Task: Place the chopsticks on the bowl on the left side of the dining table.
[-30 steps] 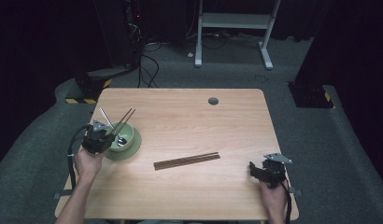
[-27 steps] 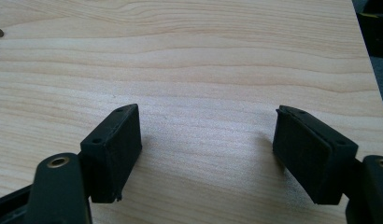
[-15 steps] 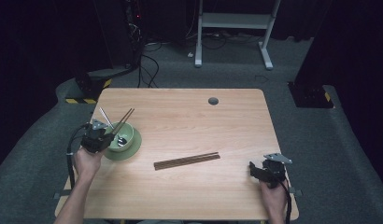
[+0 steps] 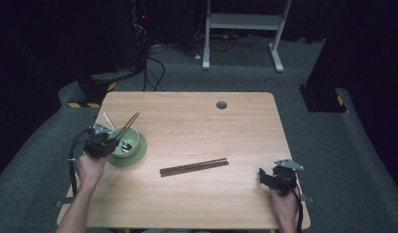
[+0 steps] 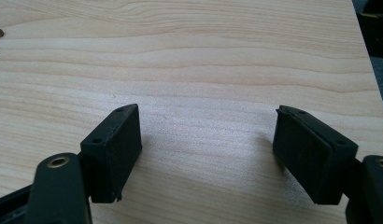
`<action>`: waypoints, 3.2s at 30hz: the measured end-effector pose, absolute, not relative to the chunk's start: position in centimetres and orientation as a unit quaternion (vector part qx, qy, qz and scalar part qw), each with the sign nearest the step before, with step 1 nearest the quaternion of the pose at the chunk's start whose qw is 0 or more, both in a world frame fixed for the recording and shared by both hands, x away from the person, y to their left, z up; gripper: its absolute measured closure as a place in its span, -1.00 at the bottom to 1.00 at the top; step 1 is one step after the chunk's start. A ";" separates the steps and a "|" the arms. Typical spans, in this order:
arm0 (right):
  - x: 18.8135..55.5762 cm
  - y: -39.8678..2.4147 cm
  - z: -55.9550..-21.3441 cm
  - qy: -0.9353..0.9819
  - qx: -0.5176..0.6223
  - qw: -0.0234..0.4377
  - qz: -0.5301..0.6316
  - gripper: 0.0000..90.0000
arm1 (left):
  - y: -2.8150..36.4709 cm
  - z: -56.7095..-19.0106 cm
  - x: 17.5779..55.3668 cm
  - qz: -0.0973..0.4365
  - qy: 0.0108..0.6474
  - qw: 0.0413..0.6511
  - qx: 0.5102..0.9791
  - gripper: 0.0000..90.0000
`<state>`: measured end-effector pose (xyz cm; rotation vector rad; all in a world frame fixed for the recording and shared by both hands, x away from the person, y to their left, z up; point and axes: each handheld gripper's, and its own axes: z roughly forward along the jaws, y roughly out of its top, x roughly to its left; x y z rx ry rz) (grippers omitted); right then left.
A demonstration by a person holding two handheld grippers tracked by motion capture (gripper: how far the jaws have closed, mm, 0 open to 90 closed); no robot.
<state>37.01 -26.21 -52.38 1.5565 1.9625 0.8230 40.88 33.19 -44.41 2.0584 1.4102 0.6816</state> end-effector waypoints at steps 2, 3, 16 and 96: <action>37.0 -26.2 -52.4 0.721 0.571 0.250 0.302 -0.48 | 32.9 -44.2 40.7 0.258 0.521 0.276 0.766 0.59; 37.0 -26.2 -52.4 0.721 0.571 0.251 0.302 -0.48 | 32.6 -44.1 40.7 0.263 0.520 0.278 0.764 0.56; 37.0 -26.2 -52.4 0.722 0.570 0.251 0.302 -0.48 | 32.0 -43.0 41.9 0.234 0.545 0.317 0.740 0.06; 37.0 -26.2 -52.4 0.722 0.569 0.251 0.302 -0.48 | 29.5 -44.4 49.7 0.190 0.583 0.296 0.733 -0.29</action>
